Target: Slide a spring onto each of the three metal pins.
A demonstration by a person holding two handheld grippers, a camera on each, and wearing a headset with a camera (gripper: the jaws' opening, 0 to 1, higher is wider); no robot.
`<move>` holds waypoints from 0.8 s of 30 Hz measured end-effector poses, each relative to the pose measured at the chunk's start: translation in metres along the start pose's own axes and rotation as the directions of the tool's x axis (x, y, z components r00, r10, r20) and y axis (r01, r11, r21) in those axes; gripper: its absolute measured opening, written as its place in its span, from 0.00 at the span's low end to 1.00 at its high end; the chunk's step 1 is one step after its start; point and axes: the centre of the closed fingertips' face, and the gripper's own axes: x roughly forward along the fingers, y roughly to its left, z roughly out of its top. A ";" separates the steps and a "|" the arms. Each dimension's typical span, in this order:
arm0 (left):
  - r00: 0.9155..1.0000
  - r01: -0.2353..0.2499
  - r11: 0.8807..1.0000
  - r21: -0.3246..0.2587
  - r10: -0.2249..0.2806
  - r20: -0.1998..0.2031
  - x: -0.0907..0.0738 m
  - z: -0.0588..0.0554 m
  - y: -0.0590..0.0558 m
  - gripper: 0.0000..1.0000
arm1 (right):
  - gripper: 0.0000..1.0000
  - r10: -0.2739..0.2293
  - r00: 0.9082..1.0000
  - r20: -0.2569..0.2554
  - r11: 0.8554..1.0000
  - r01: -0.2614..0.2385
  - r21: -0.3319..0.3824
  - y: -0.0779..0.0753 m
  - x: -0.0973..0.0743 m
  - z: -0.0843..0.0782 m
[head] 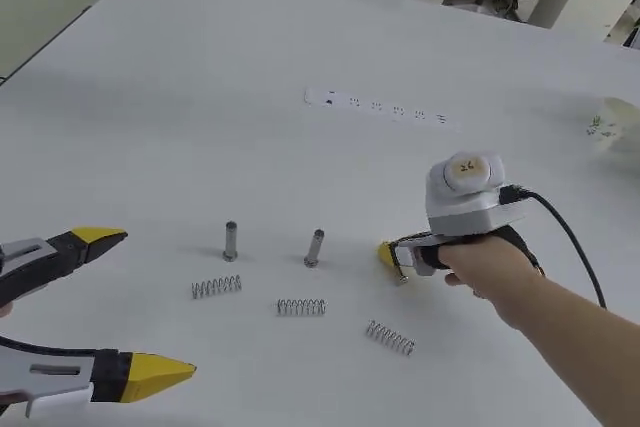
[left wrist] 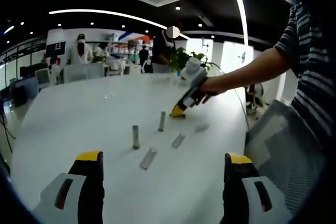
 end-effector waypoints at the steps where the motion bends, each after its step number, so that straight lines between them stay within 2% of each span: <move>1: 1.000 -0.001 1.000 0.000 0.001 0.001 0.000 0.000 0.000 0.92 | 0.05 -0.004 1.000 0.001 1.000 0.004 0.000 0.000 0.000 0.000; 4: 1.000 -0.003 1.000 -0.003 0.003 0.005 0.000 0.001 0.000 0.92 | 0.05 0.006 1.000 0.002 1.000 -0.006 -0.003 0.002 -0.002 -0.003; 11: 1.000 -0.002 1.000 0.000 0.002 0.005 0.000 0.001 0.001 0.92 | 0.05 0.015 0.998 0.058 1.000 -0.016 0.019 0.002 -0.018 0.001; 17: 1.000 0.000 1.000 0.006 -0.001 0.009 0.002 0.004 0.001 0.92 | 0.05 0.019 0.993 0.120 1.000 -0.021 0.021 0.003 -0.031 0.006; 24: 1.000 0.004 1.000 0.011 -0.004 0.008 0.002 0.006 -0.001 0.92 | 0.05 0.011 0.988 0.157 1.000 -0.014 0.018 0.005 -0.041 0.010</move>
